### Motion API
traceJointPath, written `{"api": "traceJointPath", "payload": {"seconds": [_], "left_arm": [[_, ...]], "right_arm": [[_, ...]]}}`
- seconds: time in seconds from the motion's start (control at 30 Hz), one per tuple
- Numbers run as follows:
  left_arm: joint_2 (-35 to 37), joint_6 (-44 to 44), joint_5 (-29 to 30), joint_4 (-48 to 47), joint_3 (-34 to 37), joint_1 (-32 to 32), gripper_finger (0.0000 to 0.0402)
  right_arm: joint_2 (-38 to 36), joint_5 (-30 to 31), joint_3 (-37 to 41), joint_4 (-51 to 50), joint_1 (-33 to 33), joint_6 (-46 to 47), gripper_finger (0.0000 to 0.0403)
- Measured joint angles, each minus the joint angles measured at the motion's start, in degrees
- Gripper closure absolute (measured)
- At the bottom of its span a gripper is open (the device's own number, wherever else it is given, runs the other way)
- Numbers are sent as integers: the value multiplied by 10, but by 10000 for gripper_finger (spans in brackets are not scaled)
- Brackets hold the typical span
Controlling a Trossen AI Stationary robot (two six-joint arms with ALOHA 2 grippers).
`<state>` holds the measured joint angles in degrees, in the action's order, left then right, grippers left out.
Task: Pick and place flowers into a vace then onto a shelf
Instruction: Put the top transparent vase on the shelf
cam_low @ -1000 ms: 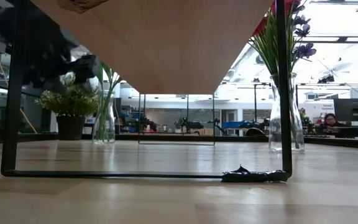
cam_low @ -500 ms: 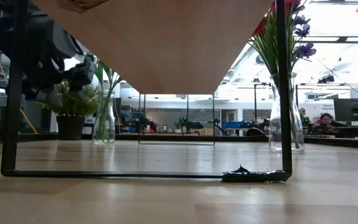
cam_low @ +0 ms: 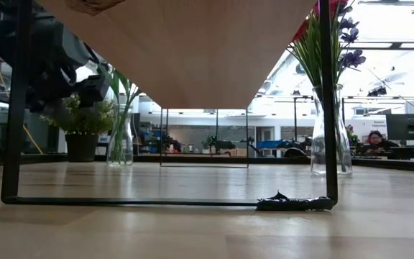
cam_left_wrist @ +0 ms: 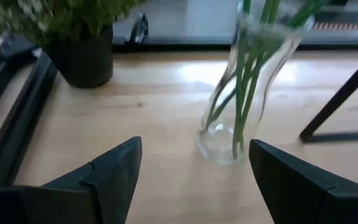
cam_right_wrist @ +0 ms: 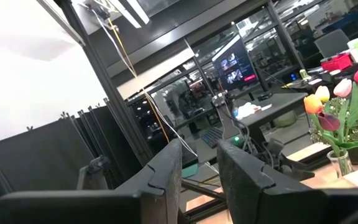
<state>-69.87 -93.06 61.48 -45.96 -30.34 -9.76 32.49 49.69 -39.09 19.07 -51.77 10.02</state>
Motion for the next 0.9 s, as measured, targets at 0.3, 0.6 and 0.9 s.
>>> {"api": "traceJointPath", "payload": {"seconds": [0.3,0.6,0.9], "left_arm": [[0,74,69,43,0,0,73],[0,135,75,71,0,0,71],[9,182,95,210,0,-25,75]], "right_arm": [[0,-3,0,0,0,0,309],[0,-2,0,0,0,0,309],[0,-2,0,0,0,14,309]]}}
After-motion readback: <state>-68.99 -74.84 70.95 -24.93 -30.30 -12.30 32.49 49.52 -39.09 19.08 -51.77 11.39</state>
